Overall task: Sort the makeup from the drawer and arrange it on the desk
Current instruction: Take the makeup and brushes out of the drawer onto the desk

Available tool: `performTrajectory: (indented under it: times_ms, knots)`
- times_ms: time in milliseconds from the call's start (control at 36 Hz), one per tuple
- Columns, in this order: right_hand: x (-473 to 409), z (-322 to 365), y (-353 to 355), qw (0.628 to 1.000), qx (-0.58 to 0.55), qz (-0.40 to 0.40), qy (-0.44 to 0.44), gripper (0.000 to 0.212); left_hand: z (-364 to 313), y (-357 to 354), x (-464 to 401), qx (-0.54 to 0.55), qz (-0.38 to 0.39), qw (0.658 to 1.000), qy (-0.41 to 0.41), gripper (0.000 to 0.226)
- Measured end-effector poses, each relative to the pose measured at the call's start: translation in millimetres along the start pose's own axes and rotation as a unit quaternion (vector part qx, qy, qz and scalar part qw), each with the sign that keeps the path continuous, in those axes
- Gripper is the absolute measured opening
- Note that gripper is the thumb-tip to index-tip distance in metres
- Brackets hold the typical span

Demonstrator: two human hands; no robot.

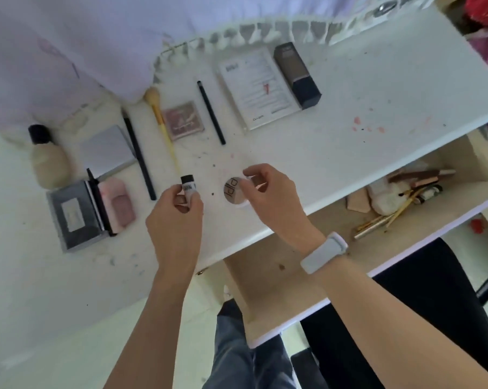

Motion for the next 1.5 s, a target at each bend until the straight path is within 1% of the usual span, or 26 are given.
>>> performTrajectory:
  times_ms: [83,222,333,472,583,667,806,889,972,1028,1083,1167,1222,1306,1361,1417,1500]
  knots:
    - [-10,15,-23,1.0,0.026,0.01,0.008,0.024,9,8,-12,0.001,-0.008,1.0,0.013,0.021]
    - [-22,29,-47,0.998,0.06,0.007,0.006,0.026,6,10,-25,-0.058,-0.017,0.998,-0.019,0.03]
    - [-30,39,-54,0.997,0.079,-0.001,0.005,0.026,2,16,-34,-0.064,-0.026,0.997,-0.022,0.031]
    - [-37,55,-65,0.996,0.081,0.011,0.033,0.029,-5,23,-41,-0.073,-0.023,0.996,-0.052,0.028]
    - [-34,57,-73,0.995,0.081,0.021,0.052,0.033,-4,25,-37,-0.104,0.002,0.991,-0.079,0.03]
    - [-34,59,-73,0.996,0.069,0.023,0.057,0.034,-4,26,-35,-0.135,0.009,0.985,-0.106,0.031]
    - [-28,61,-67,0.996,0.04,0.05,0.055,0.038,-2,26,-36,-0.159,0.014,0.981,-0.106,0.036]
    - [-17,54,-52,0.997,0.025,0.039,0.056,0.037,-10,28,-27,-0.154,0.0,0.98,-0.124,0.035]
    - [2,37,-25,0.998,0.011,0.013,0.055,0.033,-18,22,-7,-0.118,0.005,0.983,-0.14,0.033]
    - [19,18,-3,0.999,0.006,-0.006,0.049,0.033,-26,11,13,-0.087,0.025,0.983,-0.159,0.031]
    - [36,-6,18,0.999,0.011,-0.013,0.031,0.035,-33,-7,37,-0.059,0.062,0.98,-0.182,0.029]
    - [58,-55,50,0.999,0.038,-0.011,-0.019,0.032,-40,-47,77,-0.036,0.158,0.964,-0.21,0.027]
    - [70,-86,72,0.995,0.089,-0.005,-0.039,0.029,-41,-79,104,-0.04,0.229,0.946,-0.227,0.025]
    - [79,-129,108,0.984,0.169,0.003,-0.062,0.029,-32,-129,134,-0.061,0.331,0.916,-0.217,0.028]
    - [76,-157,133,0.969,0.233,0.002,-0.085,0.027,-25,-163,147,-0.073,0.382,0.899,-0.201,0.03]
    - [66,-178,155,0.95,0.297,-0.003,-0.1,0.028,-21,-195,152,-0.081,0.414,0.887,-0.186,0.031]
    - [47,-203,178,0.932,0.341,0.002,-0.125,0.035,-15,-241,155,-0.115,0.439,0.874,-0.175,0.035]
Point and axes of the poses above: each hand's wrist, its own x-axis away from the middle knuckle, its own y-axis out of the back of the hand, z = x × y, the point moved 8 cm from there along -x, towards the middle knuckle, and after that the axes turned 9 degrees about x, right-handed, at the moved point
